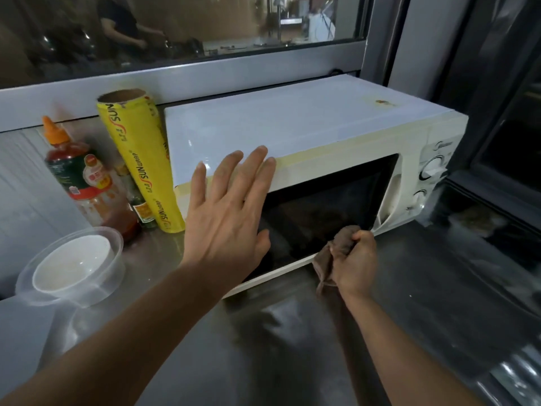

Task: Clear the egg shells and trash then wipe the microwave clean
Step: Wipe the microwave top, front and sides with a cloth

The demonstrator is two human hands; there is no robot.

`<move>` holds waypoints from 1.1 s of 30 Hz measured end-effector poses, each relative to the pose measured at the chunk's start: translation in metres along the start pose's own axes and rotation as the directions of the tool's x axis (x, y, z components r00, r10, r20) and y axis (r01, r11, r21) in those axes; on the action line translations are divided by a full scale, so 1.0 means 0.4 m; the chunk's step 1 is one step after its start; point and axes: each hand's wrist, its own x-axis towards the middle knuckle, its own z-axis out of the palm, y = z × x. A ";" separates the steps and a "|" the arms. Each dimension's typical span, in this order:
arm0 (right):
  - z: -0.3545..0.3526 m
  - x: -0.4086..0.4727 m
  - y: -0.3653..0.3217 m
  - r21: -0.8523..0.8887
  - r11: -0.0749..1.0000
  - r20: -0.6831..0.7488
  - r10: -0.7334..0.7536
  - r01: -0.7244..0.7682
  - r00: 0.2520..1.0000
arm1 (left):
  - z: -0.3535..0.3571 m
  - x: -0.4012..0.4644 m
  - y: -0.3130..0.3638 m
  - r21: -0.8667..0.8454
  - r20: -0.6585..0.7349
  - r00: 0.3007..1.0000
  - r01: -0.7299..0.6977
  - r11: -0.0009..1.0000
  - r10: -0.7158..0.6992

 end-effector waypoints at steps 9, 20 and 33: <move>-0.051 0.081 0.004 -0.035 0.996 -0.104 0.078 -0.082 0.992 | 0.030 0.023 0.023 0.028 0.049 0.998 0.039 0.999 -0.040; -0.141 0.133 -0.218 -0.011 0.992 -0.256 -0.123 0.125 0.959 | 0.018 0.026 0.019 0.013 0.102 0.994 0.027 1.000 -0.028; -0.015 -0.081 -0.254 -0.030 0.873 -0.115 -0.487 0.487 0.866 | 0.032 0.023 0.013 -0.031 0.046 0.999 0.026 0.999 -0.025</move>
